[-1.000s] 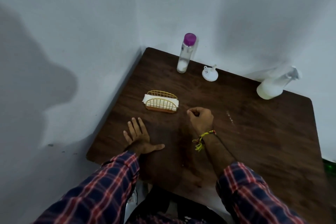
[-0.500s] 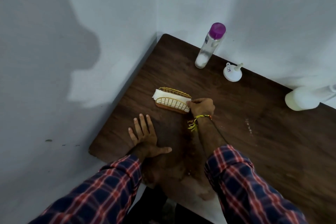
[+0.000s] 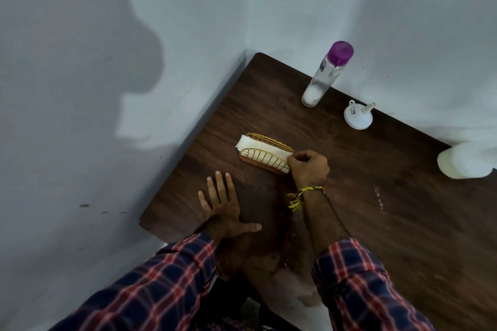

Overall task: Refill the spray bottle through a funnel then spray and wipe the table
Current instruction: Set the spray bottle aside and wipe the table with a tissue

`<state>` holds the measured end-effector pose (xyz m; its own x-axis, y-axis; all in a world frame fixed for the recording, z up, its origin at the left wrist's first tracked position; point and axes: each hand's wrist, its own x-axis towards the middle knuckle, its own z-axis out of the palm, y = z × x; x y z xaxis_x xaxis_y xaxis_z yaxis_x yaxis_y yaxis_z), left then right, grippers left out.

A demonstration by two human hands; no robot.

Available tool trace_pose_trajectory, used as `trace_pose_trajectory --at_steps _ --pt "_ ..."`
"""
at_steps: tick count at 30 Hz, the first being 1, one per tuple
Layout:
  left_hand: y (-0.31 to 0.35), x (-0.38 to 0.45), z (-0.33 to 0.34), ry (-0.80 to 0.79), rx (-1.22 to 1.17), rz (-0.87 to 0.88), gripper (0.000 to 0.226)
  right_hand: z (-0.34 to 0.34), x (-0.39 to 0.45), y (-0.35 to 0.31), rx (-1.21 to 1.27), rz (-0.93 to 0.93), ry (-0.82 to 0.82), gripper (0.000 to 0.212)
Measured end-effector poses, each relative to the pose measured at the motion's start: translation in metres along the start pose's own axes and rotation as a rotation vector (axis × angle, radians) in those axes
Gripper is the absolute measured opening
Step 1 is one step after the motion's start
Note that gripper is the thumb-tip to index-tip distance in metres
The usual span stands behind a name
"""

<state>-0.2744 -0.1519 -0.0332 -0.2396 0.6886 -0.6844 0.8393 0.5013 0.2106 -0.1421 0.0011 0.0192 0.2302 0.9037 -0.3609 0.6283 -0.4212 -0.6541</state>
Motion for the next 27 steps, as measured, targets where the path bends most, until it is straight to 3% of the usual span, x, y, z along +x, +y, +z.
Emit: trace_pose_trajectory --at_steps 3,10,14,17,23,27 --pt "-0.001 0.001 0.001 0.008 -0.005 0.001 0.159 -0.002 -0.001 -0.003 0.094 -0.026 0.045 0.008" --pt "0.002 -0.003 -0.002 -0.012 -0.011 0.001 0.158 -0.006 -0.006 0.000 0.294 -0.238 -0.119 0.021" --pt "0.002 -0.003 -0.002 -0.003 -0.016 -0.014 0.159 -0.011 -0.020 -0.011 0.310 -0.519 -0.040 0.013" --pt "0.004 -0.003 -0.002 0.004 -0.021 -0.024 0.160 -0.017 -0.034 -0.019 0.358 -0.616 0.007 0.009" --pt "0.005 -0.005 -0.007 -0.039 -0.038 -0.035 0.159 -0.053 -0.067 -0.036 0.507 -0.697 0.124 0.014" --pt "0.005 -0.012 -0.009 -0.035 -0.044 -0.041 0.160 -0.095 -0.083 -0.019 0.616 -0.641 0.193 0.011"
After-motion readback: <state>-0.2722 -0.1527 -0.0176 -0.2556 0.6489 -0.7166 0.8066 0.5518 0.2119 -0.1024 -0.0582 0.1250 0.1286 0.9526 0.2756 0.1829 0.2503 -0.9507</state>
